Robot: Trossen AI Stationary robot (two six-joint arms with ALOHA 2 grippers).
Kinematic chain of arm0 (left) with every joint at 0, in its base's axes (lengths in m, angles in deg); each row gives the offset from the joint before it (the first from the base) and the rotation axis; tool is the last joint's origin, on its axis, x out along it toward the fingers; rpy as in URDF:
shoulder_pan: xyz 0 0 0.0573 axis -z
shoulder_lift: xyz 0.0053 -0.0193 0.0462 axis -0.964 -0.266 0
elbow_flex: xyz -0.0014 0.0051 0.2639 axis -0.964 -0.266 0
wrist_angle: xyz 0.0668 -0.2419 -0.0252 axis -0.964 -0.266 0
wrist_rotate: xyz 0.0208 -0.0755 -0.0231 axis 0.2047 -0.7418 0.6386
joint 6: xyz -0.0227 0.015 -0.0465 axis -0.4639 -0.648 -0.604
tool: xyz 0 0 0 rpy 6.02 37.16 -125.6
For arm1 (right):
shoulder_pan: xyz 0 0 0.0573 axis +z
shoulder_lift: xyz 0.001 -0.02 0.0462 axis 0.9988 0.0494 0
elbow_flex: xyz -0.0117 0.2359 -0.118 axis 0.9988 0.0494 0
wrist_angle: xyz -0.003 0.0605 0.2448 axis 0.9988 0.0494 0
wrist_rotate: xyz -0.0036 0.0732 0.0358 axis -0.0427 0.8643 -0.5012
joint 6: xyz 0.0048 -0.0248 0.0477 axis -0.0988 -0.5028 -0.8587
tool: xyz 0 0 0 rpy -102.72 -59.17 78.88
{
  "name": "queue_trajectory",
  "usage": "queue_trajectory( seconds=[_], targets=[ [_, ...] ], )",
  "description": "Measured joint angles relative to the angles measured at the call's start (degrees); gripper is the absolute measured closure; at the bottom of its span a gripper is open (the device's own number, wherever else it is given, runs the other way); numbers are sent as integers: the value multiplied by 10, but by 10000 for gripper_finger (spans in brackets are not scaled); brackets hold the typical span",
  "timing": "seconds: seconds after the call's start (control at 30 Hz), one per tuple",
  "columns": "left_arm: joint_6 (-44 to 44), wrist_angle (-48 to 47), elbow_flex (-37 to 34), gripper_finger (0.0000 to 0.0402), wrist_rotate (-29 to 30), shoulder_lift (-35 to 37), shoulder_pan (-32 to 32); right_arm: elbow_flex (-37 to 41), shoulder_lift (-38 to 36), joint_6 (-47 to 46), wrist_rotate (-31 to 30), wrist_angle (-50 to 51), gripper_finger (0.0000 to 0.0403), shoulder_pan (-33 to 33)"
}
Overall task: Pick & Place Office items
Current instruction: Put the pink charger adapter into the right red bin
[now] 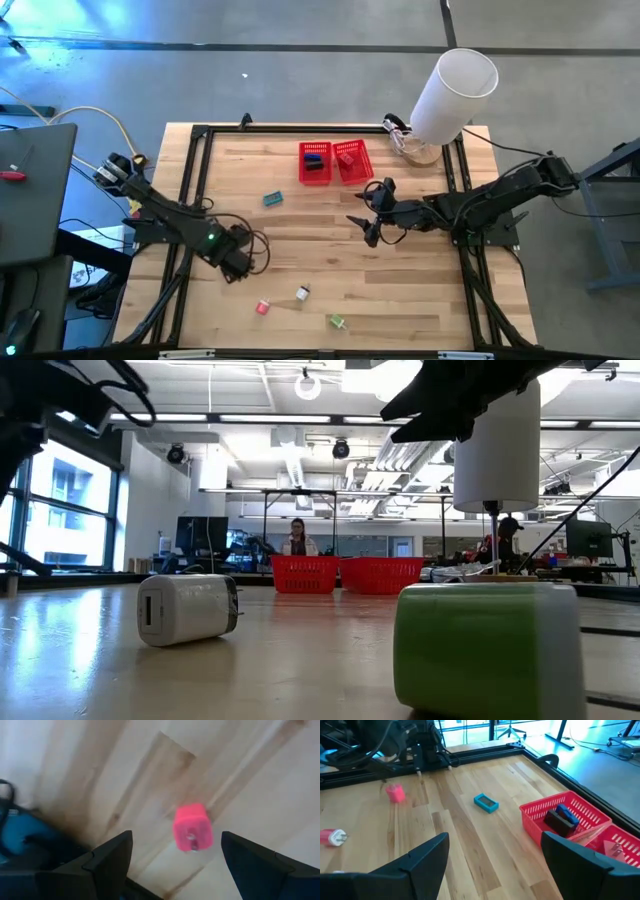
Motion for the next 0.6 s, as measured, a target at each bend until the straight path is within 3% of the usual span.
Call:
queue_trajectory(
  seconds=[0.6],
  targets=[
    [-33, 125, -89, 109, -43, 0, 8, 0, 0, -1, 0, 0, 99, 0]
  ],
)
